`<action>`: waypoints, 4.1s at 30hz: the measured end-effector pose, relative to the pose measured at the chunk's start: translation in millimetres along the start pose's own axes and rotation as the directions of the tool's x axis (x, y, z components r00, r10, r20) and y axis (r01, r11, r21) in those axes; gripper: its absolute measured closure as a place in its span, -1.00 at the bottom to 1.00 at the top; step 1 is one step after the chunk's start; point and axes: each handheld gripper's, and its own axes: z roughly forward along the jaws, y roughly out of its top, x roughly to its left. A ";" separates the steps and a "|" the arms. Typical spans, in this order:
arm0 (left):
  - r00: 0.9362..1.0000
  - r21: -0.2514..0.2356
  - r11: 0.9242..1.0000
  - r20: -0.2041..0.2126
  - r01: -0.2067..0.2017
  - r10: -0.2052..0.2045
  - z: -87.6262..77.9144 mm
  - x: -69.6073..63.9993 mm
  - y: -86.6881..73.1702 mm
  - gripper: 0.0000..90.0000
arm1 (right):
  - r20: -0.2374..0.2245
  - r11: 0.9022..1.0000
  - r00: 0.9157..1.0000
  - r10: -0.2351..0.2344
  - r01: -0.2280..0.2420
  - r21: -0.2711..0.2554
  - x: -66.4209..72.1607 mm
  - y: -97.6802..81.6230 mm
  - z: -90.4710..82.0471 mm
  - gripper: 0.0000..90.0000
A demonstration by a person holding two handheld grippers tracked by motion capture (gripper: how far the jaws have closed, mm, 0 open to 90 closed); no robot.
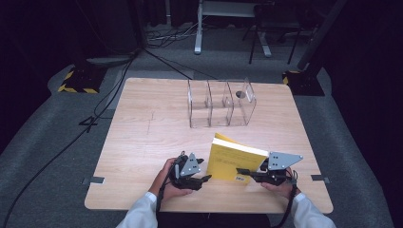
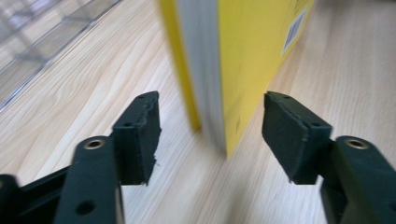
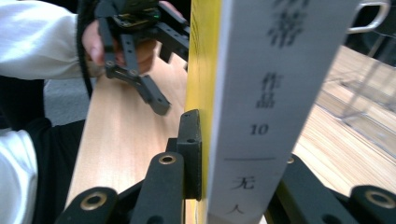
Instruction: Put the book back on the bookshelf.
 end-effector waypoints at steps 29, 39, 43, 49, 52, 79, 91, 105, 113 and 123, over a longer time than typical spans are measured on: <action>0.937 0.154 0.940 -0.225 0.305 -0.267 -61.9 22.9 -80.6 -0.60 | 0.288 0.996 0.953 0.089 -0.089 -0.014 -20.2 -20.0 -45.0 0.68; 0.929 0.142 0.937 -0.243 0.320 -0.280 -67.9 28.2 -87.9 -0.65 | 0.341 0.993 0.932 0.119 -0.114 -0.035 -25.1 -22.6 -53.4 0.69; 0.928 0.140 0.935 -0.237 0.325 -0.288 -67.9 29.7 -88.3 -0.66 | 0.368 0.992 0.921 0.128 -0.121 -0.042 -26.0 -22.0 -56.0 0.69; 0.926 0.138 0.934 -0.238 0.330 -0.292 -67.6 29.6 -88.3 -0.65 | 0.404 0.991 0.904 0.137 -0.125 -0.057 -28.0 -20.6 -60.0 0.69; 0.921 0.138 0.930 -0.250 0.340 -0.300 -66.9 28.8 -87.4 -0.65 | 0.427 0.989 0.892 0.150 -0.135 -0.067 -29.4 -19.6 -62.4 0.69; 0.918 0.133 0.931 -0.260 0.341 -0.299 -65.6 30.2 -86.9 -0.66 | 0.488 0.988 0.860 0.149 -0.111 -0.105 -42.7 1.0 -54.0 0.70; 0.917 0.131 0.929 -0.258 0.346 -0.305 -65.3 30.0 -86.9 -0.66 | 0.529 0.986 0.833 0.158 -0.107 -0.127 -59.2 17.2 -35.8 0.70; 0.916 0.131 0.929 -0.257 0.347 -0.306 -65.4 29.9 -86.7 -0.66 | 0.595 0.983 0.784 0.177 -0.110 -0.148 -83.8 39.6 -24.1 0.70; 0.917 0.132 0.930 -0.258 0.344 -0.303 -65.4 30.0 -86.7 -0.66 | 0.623 0.983 0.762 0.176 -0.100 -0.155 -101.2 56.7 -16.4 0.70; 0.916 0.131 0.928 -0.257 0.348 -0.307 -65.4 29.8 -86.7 -0.66 | 0.643 0.984 0.746 0.172 -0.096 -0.152 -116.0 70.1 -2.8 0.70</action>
